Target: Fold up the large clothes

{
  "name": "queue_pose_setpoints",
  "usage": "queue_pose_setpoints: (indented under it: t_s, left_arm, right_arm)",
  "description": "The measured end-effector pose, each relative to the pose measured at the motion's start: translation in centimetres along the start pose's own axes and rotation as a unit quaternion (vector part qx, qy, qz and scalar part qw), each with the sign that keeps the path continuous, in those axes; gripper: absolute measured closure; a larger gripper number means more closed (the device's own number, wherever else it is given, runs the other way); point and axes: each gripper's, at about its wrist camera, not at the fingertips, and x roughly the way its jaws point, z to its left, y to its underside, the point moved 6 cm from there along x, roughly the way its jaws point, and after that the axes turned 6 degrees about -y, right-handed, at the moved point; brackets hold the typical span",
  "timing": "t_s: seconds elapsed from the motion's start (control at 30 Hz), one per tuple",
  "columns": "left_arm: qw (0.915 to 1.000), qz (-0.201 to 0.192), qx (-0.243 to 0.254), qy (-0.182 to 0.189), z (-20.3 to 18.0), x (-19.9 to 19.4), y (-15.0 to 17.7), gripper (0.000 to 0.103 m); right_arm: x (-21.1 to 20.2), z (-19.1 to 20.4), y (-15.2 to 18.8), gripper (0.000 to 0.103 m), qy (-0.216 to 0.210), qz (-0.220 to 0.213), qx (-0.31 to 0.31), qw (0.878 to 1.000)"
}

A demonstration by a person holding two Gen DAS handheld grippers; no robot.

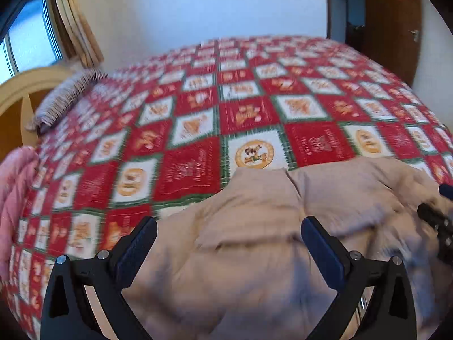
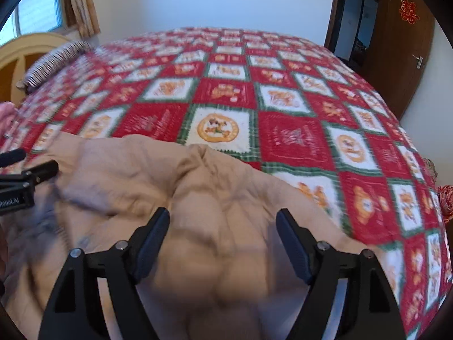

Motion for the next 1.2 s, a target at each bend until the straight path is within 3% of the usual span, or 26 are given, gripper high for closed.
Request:
queue_pose_setpoints:
  t_s: [0.13,0.33,0.5,0.7,1.2]
  left_arm:
    - [0.9999,-0.013,-0.001,-0.005,1.7,-3.7,2.8,0.001]
    - [0.9999,-0.004,-0.007,0.009,3.0,-7.6,9.8,0.001]
    - [0.9998,-0.016,-0.013,-0.001,5.1,-11.0,14.6,0.001]
    - [0.9996,-0.009,-0.015,-0.022,6.6,-12.5,18.7,0.001]
    - [0.9984,0.015,-0.053,-0.015,8.6,-15.4,28.3,0.001]
  right_arm:
    - [-4.3,-0.6,2.1,0.016,-0.003,-0.022,0.003,1.0]
    - [-7.2,-1.6,8.2,0.016,0.002,0.002,0.019,1.0]
    - [-10.2,-2.4,12.6,0.016,0.01,0.01,0.023,1.0]
    - [-12.8,-3.7,17.3,0.015,0.011,0.021,0.054,0.998]
    - [-17.0,-4.6,25.1,0.015,-0.001,0.033,0.102,0.994]
